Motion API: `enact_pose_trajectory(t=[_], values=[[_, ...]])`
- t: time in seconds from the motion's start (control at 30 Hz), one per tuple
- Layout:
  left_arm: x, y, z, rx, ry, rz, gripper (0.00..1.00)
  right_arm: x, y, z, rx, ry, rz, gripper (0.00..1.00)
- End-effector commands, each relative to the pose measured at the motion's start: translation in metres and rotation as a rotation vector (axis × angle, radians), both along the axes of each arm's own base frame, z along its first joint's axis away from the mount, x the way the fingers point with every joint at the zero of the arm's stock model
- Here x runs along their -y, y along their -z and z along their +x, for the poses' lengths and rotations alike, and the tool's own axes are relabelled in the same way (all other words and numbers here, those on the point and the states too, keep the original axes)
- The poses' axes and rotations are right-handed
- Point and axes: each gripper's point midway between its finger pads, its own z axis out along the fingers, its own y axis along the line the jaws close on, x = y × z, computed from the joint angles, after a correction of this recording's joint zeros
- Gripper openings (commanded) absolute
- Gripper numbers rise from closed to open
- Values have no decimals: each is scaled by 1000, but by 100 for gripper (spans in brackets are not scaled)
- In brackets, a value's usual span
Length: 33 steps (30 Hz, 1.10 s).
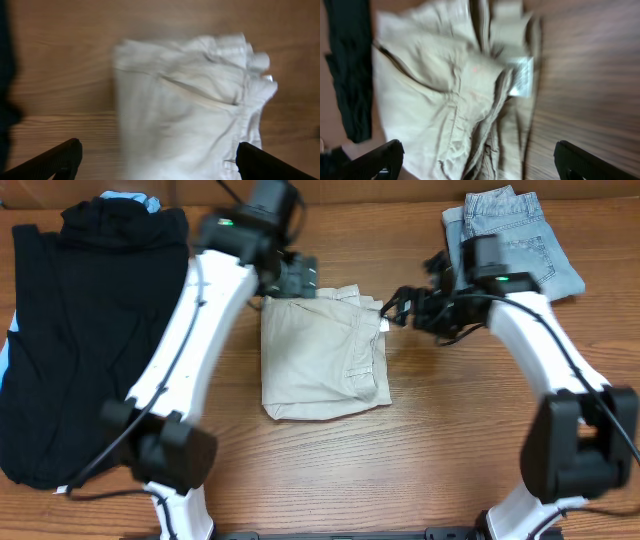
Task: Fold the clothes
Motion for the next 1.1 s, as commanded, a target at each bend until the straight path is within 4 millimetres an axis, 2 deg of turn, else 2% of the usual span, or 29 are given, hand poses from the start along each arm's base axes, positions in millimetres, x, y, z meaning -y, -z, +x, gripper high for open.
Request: enact_pose_trajectory(t=[0.0, 0.1, 0.2, 0.4, 0.53, 0.73, 0.8, 0.83, 0.9, 0.97, 1.0, 1.07], values=[[-31, -12, 0, 24, -21, 73, 100, -14, 30, -9, -96, 8, -31, 100], [-54, -4, -4, -28, -60, 108, 100, -19, 51, -11, -152, 30, -50, 100], [-68, 1, -8, -63, -78, 120, 100, -22, 68, -9, -187, 45, -51, 100], [-77, 1, -10, -76, -97, 123, 100, -24, 101, -15, -294, 81, -43, 100], [-76, 1, -9, -75, -97, 122, 100, -41, 107, -27, -367, 47, 50, 100], [-76, 2, -10, -78, -96, 123, 100, -83, 105, -44, -431, 12, 129, 97], [-77, 2, -11, -82, -96, 123, 100, -104, 100, -42, -416, -4, 174, 84], [-77, 2, -11, -83, -96, 124, 100, -116, 95, -41, -399, -20, 204, 70], [-77, 2, -12, -85, -96, 124, 100, -142, 82, -37, -339, -84, 289, 30], [-76, 2, -12, -85, -95, 125, 100, -159, 72, -32, -293, -117, 342, 8], [-76, 2, -12, -85, -95, 125, 100, -165, 69, -29, -280, -112, 355, 4], [-76, 2, -12, -85, -95, 125, 100, -173, 61, -24, -248, -124, 390, 4]])
